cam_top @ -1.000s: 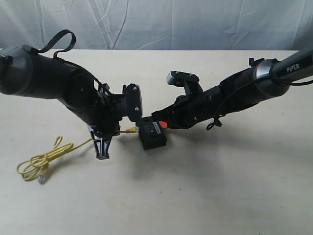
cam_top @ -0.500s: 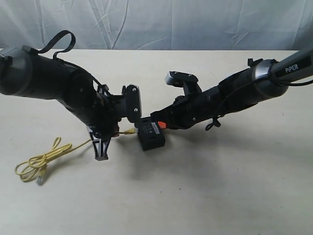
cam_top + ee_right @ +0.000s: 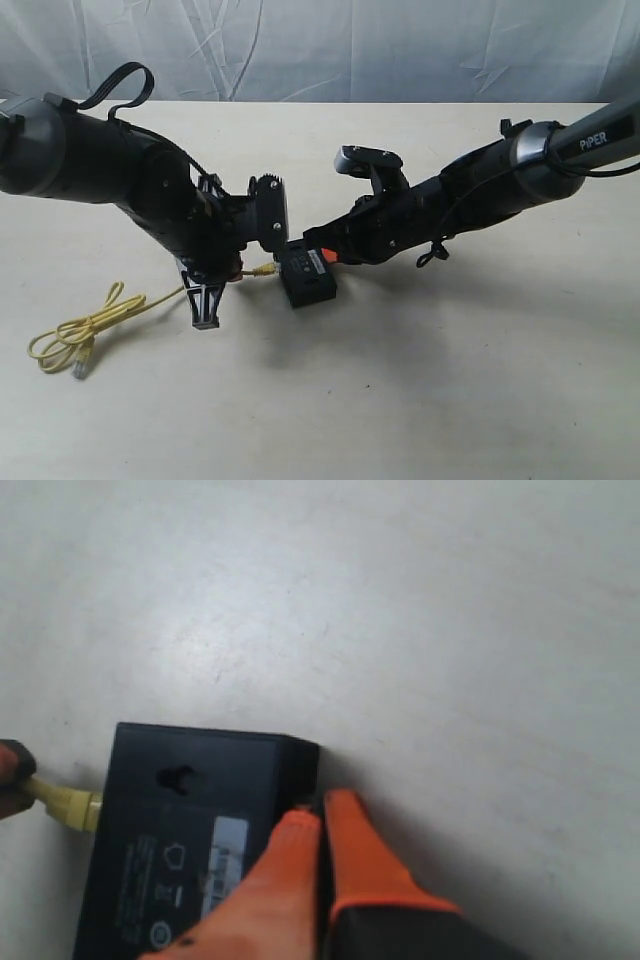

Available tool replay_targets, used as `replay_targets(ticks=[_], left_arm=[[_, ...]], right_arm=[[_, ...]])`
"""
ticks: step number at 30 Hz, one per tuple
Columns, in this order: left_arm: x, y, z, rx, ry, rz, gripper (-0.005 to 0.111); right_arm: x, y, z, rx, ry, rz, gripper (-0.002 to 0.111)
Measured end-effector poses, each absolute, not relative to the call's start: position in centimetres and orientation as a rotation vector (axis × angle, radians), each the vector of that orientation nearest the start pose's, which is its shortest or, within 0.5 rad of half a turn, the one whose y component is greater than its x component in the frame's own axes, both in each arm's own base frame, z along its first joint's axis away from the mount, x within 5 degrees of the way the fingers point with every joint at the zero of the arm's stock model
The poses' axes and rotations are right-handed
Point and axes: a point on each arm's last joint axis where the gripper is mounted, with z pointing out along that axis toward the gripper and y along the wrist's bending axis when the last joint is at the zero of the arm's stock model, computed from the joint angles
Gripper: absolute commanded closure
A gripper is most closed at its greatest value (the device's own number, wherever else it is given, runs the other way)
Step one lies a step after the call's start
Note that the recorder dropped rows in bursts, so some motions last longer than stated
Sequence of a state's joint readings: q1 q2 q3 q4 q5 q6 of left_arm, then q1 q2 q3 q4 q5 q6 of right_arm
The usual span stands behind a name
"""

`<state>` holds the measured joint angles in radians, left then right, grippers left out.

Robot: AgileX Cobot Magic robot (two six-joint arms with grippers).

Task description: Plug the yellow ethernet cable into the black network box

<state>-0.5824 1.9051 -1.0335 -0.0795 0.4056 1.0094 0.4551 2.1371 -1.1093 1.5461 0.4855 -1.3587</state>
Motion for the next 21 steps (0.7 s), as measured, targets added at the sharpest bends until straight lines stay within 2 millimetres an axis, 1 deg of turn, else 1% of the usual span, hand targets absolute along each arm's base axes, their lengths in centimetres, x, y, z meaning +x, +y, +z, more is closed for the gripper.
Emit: replay_targets(ticks=[6,11,17,21], left_arm=[[29.83,-19.83,13.20,1.918,1.952,0.086,0.107],[30.05,-19.96,13.31,1.896,1.931,0.095,0.107],[30.16,-20.02,12.70,1.899,1.935,0.094,0.107],[30.24,-20.07,12.75,1.891,1.927,0.098,0.107]], right_arm=[[33.63,21.01,9.35,-0.572,2.533,0.826,0.109],[33.58,20.85,9.25,-0.575,2.553,0.801,0.109],[33.59,20.81,9.25,-0.560,2.560,0.797,0.109],[33.64,20.82,9.27,-0.556,2.559,0.774,0.109]])
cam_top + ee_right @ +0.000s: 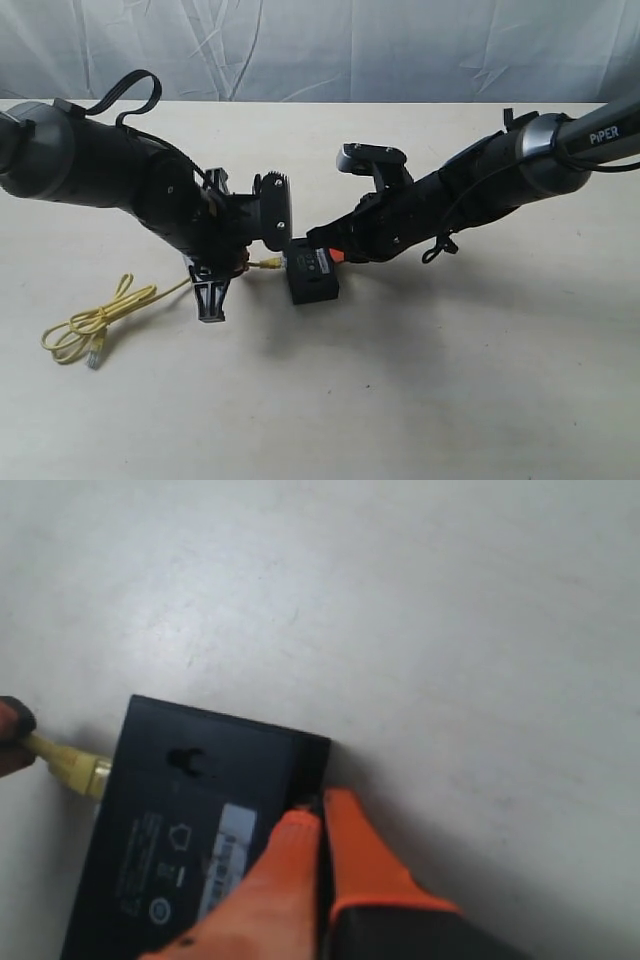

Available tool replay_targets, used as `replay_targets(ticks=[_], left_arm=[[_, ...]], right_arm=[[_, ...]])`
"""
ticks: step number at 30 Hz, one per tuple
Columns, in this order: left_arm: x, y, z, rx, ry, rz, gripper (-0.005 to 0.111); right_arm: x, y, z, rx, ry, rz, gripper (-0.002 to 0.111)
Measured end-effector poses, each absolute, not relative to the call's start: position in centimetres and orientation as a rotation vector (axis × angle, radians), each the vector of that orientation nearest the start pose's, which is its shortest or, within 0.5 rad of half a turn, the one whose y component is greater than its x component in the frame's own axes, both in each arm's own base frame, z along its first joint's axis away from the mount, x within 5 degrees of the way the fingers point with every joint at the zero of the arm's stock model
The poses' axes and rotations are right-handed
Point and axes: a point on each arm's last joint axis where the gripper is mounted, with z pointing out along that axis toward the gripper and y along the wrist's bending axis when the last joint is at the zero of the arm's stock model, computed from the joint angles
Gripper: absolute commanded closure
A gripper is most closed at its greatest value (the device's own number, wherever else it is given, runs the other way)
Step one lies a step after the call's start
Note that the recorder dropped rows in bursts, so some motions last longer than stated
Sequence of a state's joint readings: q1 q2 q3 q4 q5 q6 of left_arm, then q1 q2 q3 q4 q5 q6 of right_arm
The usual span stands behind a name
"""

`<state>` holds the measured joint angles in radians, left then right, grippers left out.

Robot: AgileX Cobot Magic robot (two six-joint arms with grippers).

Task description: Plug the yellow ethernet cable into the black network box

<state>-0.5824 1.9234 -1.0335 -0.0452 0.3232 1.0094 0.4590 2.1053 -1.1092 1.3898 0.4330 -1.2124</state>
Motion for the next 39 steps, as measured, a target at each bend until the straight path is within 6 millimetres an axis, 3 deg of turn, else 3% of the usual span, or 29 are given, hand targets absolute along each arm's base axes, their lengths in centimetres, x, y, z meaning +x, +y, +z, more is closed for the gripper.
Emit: replay_targets(ticks=[12,39], left_arm=[[30.43,-20.35,12.42,1.874,1.914,0.099,0.107],[30.10,-20.14,12.23,1.913,1.943,0.089,0.107]], right_arm=[[33.97,20.62,9.23,-0.464,2.573,0.719,0.109],[33.38,20.96,9.29,-0.510,2.598,0.795,0.109]])
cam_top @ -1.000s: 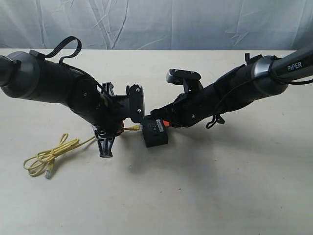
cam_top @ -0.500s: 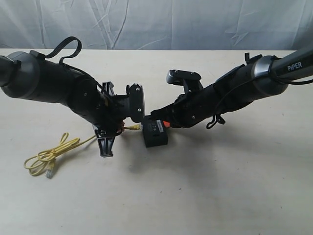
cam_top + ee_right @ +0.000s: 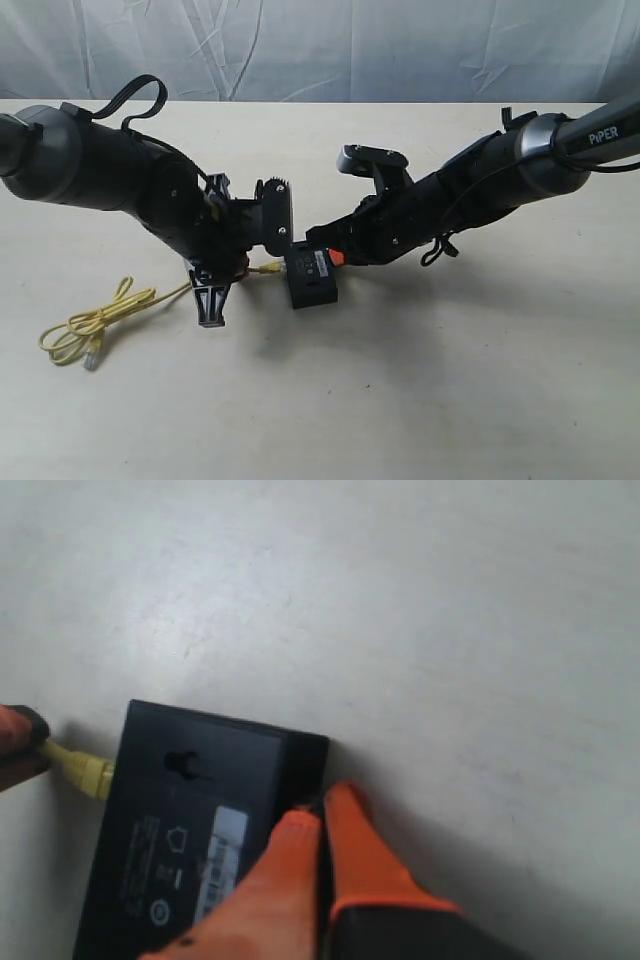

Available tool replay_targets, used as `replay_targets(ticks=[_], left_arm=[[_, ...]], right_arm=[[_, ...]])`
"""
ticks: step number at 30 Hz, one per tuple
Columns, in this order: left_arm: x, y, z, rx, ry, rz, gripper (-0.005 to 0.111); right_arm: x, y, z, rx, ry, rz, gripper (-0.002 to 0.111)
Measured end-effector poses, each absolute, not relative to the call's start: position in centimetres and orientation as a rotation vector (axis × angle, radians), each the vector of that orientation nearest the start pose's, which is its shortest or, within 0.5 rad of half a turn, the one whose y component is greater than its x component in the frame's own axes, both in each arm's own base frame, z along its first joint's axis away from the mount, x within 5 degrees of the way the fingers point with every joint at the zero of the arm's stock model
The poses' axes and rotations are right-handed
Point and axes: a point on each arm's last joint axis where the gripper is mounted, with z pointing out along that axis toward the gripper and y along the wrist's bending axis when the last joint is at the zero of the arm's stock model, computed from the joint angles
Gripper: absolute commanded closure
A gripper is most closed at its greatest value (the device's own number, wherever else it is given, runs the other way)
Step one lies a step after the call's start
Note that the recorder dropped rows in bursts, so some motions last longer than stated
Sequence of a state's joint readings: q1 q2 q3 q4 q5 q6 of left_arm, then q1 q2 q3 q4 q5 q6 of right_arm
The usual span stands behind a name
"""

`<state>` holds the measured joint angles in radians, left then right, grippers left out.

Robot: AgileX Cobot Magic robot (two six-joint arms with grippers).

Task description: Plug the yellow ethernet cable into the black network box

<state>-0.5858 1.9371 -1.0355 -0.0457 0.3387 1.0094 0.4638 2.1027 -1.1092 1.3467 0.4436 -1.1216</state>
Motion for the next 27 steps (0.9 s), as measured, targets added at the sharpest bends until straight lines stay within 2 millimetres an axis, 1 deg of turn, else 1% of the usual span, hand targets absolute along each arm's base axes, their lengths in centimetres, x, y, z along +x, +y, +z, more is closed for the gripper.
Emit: replay_targets(ticks=[21,27], left_arm=[[30.39,-20.33,12.41,1.881,1.920,0.097,0.107],[30.43,-20.48,12.50,1.876,1.912,0.098,0.107]], right_arm=[[33.66,20.74,9.20,-0.474,2.600,0.693,0.109],[33.78,20.63,9.48,-0.475,2.589,0.671,0.109]])
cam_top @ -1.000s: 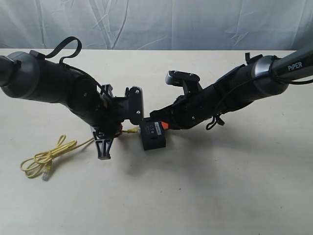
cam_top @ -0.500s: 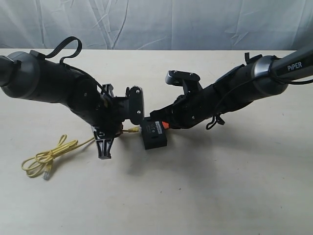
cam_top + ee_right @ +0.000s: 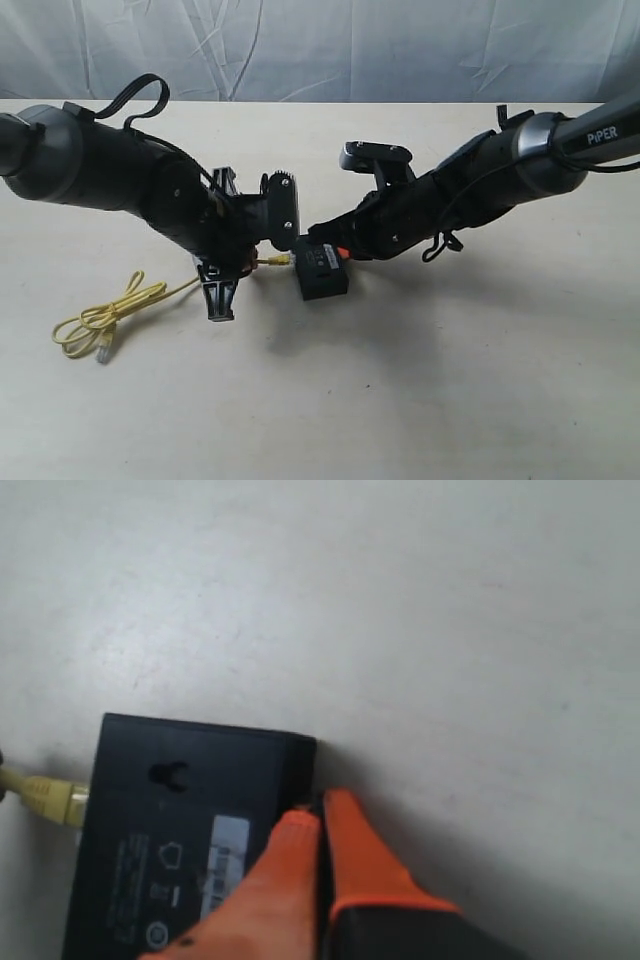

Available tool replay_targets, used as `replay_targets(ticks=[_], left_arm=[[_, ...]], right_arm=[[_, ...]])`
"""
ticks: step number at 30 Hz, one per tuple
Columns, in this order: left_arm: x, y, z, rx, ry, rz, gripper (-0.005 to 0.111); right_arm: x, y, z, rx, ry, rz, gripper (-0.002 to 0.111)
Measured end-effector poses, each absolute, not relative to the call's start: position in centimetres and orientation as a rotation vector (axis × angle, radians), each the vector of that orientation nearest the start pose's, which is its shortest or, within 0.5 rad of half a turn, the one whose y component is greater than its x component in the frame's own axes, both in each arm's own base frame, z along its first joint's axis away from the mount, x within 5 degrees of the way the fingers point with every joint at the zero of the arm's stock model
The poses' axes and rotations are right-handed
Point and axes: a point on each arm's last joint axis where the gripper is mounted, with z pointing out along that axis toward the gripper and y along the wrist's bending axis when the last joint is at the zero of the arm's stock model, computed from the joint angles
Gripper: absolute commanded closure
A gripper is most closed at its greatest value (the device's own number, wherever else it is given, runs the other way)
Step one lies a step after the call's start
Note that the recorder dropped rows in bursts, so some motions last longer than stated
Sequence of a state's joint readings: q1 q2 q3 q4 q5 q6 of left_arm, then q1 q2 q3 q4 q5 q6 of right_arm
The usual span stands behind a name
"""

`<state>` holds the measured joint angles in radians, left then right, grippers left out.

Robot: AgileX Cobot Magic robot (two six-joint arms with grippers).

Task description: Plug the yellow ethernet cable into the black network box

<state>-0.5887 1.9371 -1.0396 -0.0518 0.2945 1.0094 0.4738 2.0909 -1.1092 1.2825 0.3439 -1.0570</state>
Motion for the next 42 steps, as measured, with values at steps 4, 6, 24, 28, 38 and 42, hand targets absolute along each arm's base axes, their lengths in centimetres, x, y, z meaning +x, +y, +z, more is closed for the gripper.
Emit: replay_targets(ticks=[4,6,24,28,38,42], left_arm=[[30.3,-20.4,12.4,1.902,1.917,0.100,0.107],[30.1,-20.2,12.3,1.932,1.923,0.103,0.107],[30.2,-20.3,12.4,1.939,1.918,0.105,0.107],[30.2,-20.3,12.4,1.939,1.918,0.105,0.107],[30.1,-20.4,12.4,1.941,1.916,0.105,0.107],[30.1,-20.4,12.4,1.941,1.916,0.105,0.107]], right_arm=[[33.6,20.8,10.0,-0.498,2.583,0.696,0.109],[33.4,20.9,10.0,-0.526,2.591,0.728,0.109],[33.9,20.4,10.0,-0.480,2.578,0.615,0.109],[34.1,20.2,9.9,-0.455,2.579,0.575,0.109],[34.1,20.1,11.0,-0.423,2.563,0.575,0.109],[34.1,20.2,12.0,-0.426,2.542,0.593,0.109]])
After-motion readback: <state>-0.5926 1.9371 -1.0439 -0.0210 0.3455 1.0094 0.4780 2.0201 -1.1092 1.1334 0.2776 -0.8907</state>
